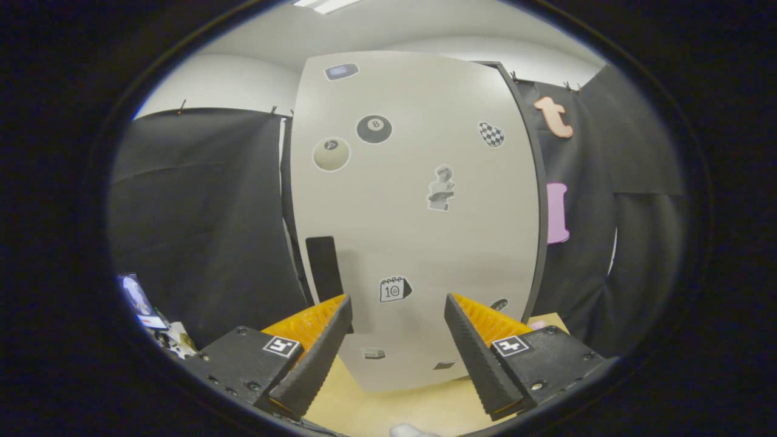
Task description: Open the shoe cabinet door, grab the shoes and put them into the shoe cabinet, then close the shoe cabinet door.
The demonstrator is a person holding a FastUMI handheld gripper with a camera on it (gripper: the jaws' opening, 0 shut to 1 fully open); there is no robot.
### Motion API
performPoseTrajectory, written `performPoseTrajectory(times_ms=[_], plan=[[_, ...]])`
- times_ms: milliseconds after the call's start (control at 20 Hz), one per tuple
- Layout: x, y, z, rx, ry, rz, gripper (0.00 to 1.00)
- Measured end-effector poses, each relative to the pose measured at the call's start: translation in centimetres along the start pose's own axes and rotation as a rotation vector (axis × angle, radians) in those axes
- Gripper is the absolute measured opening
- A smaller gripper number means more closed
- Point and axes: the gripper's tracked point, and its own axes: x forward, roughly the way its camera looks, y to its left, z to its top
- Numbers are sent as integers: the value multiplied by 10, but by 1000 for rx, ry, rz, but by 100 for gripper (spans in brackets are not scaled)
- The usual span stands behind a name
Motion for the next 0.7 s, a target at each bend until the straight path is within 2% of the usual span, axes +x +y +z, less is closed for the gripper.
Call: performPoseTrajectory(times_ms=[400,700], plan=[[-50,-14,-2,-16,-4,-88,100],[-119,-36,9,-7,-56,-186,100]])
